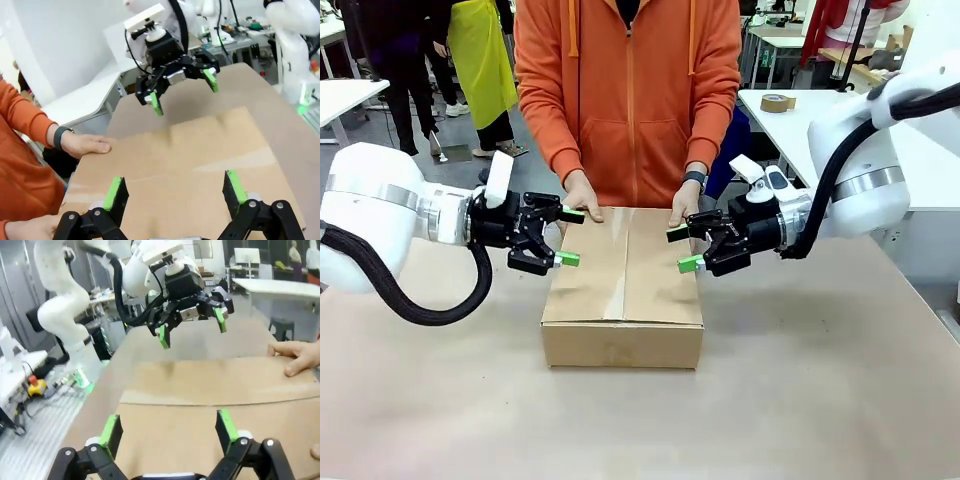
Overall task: Pack the gift set into the box.
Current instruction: Press and hold the closed box until the human finishes sealing it.
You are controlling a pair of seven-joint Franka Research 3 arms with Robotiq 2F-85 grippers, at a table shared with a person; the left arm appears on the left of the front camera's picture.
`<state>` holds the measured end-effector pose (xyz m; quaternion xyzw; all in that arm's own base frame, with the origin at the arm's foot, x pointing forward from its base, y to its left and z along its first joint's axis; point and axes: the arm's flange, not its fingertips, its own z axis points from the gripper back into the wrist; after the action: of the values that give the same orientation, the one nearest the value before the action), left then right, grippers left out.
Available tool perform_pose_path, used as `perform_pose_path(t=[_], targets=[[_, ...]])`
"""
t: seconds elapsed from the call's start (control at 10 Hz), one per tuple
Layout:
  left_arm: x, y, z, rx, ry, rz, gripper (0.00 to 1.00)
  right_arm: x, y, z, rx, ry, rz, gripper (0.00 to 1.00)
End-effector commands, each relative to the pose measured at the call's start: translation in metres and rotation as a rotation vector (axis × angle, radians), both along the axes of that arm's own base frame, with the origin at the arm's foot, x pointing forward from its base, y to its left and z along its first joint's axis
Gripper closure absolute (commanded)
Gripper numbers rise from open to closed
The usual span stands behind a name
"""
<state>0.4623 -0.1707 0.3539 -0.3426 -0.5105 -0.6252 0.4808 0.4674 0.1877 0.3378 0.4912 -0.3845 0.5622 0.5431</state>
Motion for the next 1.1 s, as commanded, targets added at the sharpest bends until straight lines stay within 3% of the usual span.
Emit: perform_pose_path(t=[0.0, 0.1, 0.2, 0.3, 0.5, 1.0], targets=[[0.003, -0.002, -0.021, 0.003, -0.022, -0.044, 0.0, 0.005, 0.011, -0.018, 0.002, -0.106, -0.044, 0.0], [0.003, -0.004, -0.024, 0.013, -0.027, -0.031, 0.0, 0.013, 0.017, -0.025, -0.015, -0.111, -0.098, 0.0], [0.005, -0.003, -0.029, 0.023, -0.006, -0.014, 0.0, 0.018, 0.025, -0.029, -0.058, -0.188, -0.157, 0.0], [0.009, -0.003, -0.033, 0.034, 0.014, 0.002, 0.0, 0.021, 0.032, -0.031, -0.067, -0.206, -0.143, 0.0], [0.018, -0.005, -0.043, 0.067, 0.072, 0.028, 0.0, 0.03, 0.036, -0.035, -0.061, -0.158, -0.161, 0.0], [0.027, -0.006, -0.051, 0.097, 0.125, 0.042, 0.0, 0.047, 0.027, -0.049, -0.126, -0.058, -0.211, 0.0]])
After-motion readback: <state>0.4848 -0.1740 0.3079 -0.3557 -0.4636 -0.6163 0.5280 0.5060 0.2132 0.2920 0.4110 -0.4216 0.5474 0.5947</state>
